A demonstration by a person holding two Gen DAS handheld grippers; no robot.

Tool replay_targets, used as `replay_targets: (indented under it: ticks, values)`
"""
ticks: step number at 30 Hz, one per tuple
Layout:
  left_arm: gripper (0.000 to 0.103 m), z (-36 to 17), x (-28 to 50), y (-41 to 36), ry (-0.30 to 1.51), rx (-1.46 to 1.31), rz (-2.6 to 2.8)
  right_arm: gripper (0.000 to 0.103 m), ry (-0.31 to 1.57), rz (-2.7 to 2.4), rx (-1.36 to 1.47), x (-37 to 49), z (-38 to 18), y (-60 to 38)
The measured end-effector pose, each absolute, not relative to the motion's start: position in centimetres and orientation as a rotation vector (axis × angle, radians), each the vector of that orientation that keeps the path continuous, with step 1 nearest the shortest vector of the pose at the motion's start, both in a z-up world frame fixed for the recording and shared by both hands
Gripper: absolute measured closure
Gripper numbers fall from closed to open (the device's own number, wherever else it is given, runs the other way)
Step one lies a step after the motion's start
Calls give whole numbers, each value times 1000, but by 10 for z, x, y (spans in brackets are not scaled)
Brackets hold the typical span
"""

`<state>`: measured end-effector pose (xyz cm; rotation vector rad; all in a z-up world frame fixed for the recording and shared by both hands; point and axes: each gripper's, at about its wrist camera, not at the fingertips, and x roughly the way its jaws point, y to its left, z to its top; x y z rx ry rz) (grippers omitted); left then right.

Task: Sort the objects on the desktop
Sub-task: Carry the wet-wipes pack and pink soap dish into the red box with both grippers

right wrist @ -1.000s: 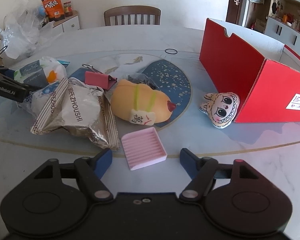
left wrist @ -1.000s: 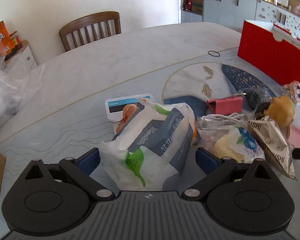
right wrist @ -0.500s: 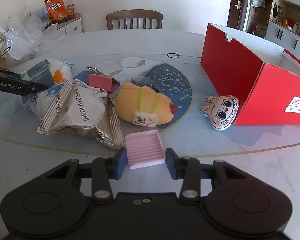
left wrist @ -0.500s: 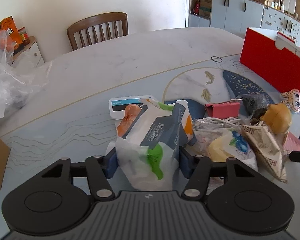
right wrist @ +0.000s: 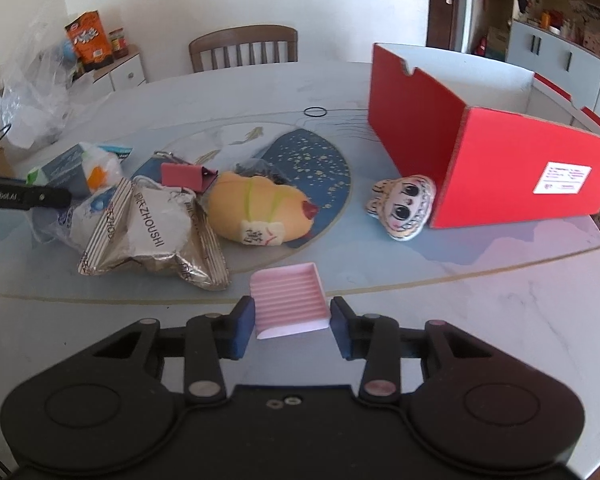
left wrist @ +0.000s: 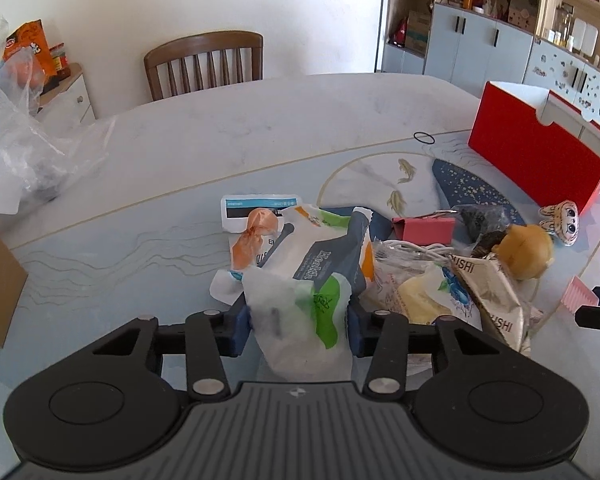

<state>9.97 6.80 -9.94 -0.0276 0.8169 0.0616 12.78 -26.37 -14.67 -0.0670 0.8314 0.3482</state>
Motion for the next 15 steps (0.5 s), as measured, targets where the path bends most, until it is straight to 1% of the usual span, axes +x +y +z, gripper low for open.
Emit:
replay_targets:
  ticks: [6,15]
  values:
    - [59,-84,84,66,784,-58,72,63,816,340,-17,123,-130,-275]
    - [59,-45,66,53,695,-61,99,63,802,324,27,126,-103,-292]
